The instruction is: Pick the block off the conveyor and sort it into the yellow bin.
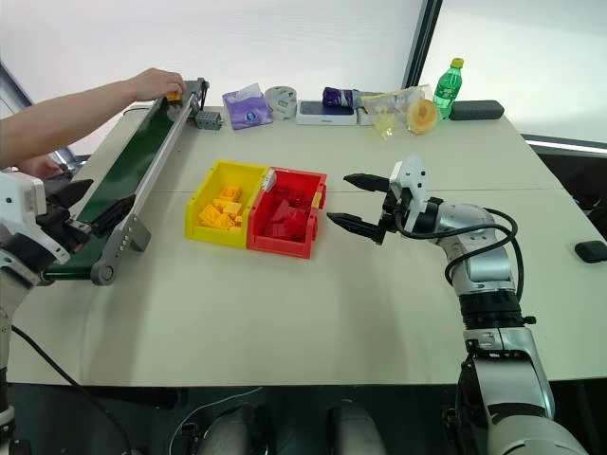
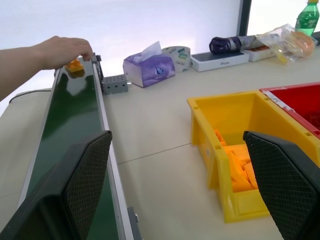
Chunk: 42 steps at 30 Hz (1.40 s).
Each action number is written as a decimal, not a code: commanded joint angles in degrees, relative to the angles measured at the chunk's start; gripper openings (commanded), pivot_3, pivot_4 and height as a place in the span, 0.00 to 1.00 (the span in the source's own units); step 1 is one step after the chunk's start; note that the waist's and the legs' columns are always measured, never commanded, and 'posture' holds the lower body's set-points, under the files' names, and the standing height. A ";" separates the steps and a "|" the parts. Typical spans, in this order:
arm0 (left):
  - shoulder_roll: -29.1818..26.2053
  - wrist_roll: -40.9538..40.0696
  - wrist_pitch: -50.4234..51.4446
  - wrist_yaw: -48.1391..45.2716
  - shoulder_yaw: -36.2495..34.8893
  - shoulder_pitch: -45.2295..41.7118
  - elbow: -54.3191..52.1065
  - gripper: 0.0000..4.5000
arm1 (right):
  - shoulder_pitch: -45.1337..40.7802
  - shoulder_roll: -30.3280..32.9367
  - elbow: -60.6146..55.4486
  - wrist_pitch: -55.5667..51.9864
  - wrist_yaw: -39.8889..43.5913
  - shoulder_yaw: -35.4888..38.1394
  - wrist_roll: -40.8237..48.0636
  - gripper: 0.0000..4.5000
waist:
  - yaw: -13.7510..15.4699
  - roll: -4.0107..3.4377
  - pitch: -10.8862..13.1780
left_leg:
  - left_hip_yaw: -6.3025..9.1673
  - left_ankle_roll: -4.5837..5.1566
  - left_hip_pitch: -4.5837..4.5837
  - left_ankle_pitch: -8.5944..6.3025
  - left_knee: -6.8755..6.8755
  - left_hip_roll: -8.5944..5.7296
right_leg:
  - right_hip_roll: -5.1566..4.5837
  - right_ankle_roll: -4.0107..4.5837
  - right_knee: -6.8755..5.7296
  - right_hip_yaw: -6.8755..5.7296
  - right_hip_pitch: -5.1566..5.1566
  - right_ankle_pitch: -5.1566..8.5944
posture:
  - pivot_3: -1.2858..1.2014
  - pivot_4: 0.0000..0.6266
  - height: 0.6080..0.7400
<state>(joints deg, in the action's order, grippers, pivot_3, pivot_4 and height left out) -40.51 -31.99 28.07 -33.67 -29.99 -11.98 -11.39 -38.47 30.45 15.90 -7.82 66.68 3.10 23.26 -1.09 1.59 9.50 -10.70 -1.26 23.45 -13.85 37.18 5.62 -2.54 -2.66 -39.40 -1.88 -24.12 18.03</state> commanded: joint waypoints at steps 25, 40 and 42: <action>0.65 -0.51 -5.04 2.88 -2.96 1.79 -1.22 0.99 | -1.10 0.38 -0.31 1.24 0.53 0.63 -0.05 1.00 | -0.03 0.00 0.00 | 0.00 0.00 0.00 0.00 0.00 0.00 | 0.00 0.00 0.00 0.00 0.00 0.00 | 0.52 0.24 1.00; 13.14 -4.11 -8.20 9.48 -15.03 23.47 -13.56 0.99 | -0.20 0.58 -0.91 1.21 0.50 0.91 0.32 1.00 | -0.88 0.00 -0.01 | 0.03 0.01 0.00 0.00 -0.03 0.02 | -0.01 0.01 0.05 0.01 0.01 0.00 | 0.52 0.24 1.00; 13.75 -4.46 -8.93 9.74 -15.93 24.60 -12.73 0.99 | -0.42 0.36 -0.58 1.36 0.54 0.73 0.23 1.00 | -0.86 0.01 -0.01 | 0.05 0.01 -0.01 -0.01 0.00 0.02 | -0.01 0.01 0.04 0.00 0.04 0.00 | 0.52 0.24 1.00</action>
<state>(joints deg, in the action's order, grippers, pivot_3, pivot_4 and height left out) -26.37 -35.66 21.37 -24.38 -43.48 12.86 -22.84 -38.16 30.73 16.48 -7.16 67.08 3.11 22.78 -1.95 1.61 9.48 -10.63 -1.23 23.44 -13.87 37.19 5.63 -2.55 -2.65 -39.35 -1.88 -24.06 18.03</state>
